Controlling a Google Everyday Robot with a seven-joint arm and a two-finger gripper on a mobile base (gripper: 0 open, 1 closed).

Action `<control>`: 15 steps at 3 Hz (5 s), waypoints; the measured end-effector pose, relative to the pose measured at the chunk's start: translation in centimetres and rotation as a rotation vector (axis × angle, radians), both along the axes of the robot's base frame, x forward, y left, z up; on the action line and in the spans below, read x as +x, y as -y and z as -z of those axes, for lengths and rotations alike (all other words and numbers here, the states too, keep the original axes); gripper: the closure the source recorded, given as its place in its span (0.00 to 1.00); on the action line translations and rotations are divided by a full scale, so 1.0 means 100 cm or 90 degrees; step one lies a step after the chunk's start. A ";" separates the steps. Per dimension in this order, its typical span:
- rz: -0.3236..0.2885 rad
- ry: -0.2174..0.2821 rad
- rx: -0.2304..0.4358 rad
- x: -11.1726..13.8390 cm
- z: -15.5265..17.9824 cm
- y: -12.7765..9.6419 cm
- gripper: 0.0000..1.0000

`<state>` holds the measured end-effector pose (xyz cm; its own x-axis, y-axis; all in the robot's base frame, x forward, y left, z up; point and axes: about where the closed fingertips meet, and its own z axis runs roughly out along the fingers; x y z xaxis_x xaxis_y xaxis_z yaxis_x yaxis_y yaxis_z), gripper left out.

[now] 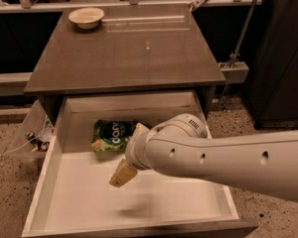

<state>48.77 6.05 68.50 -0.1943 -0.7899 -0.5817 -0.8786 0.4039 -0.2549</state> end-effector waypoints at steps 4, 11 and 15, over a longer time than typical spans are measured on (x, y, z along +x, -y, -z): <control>0.045 -0.013 0.004 0.053 0.016 -0.036 0.00; 0.101 -0.096 0.233 0.092 0.096 -0.075 0.00; 0.084 -0.101 0.216 0.091 0.079 -0.065 0.89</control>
Offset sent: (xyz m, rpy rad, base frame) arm 0.0445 0.0345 -0.0528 -0.0269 0.0881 -0.0859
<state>57.88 12.52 60.62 -0.3894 -0.5201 -0.7602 -0.8313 0.5538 0.0470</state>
